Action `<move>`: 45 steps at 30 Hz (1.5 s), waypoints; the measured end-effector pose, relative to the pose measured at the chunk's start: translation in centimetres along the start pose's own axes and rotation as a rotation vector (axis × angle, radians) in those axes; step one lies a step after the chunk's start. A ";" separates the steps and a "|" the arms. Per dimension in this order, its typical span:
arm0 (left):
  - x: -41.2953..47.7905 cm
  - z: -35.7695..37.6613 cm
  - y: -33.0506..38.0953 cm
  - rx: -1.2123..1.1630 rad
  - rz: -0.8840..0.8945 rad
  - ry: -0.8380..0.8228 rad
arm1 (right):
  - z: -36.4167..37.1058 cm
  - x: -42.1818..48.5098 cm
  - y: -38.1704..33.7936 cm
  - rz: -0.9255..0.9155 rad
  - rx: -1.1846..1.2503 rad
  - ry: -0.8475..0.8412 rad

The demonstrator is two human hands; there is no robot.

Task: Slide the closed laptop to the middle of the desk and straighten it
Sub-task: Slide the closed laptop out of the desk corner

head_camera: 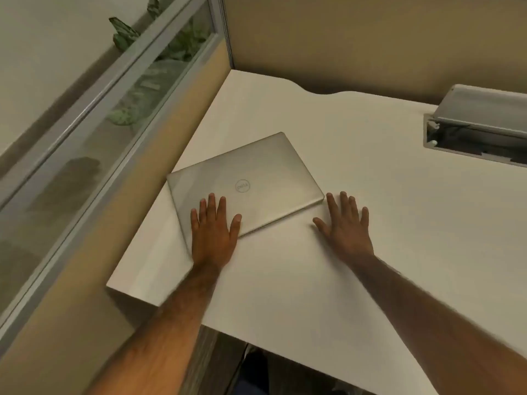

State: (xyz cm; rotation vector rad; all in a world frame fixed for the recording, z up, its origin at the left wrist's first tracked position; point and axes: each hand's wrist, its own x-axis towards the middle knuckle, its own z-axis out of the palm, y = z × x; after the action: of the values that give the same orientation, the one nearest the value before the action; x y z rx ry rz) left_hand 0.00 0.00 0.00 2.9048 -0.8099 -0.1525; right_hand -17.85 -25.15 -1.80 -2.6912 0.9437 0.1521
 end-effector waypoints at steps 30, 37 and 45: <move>7.4 -2.4 -4.7 -0.506 -0.744 0.070 | -4.7 11.4 -8.3 0.310 0.304 -0.156; 9.1 -2.0 -6.1 -0.630 -0.870 0.073 | -4.8 12.3 -8.0 0.399 0.504 -0.163; 8.7 -1.8 -6.6 -0.766 -0.874 0.163 | -5.2 11.6 -7.6 0.404 0.739 -0.150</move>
State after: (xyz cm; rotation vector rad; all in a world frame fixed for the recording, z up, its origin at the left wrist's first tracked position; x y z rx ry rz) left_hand 10.98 1.21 0.27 2.2590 0.4960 -0.2276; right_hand -4.04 -27.91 2.67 -1.7829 1.1940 0.0649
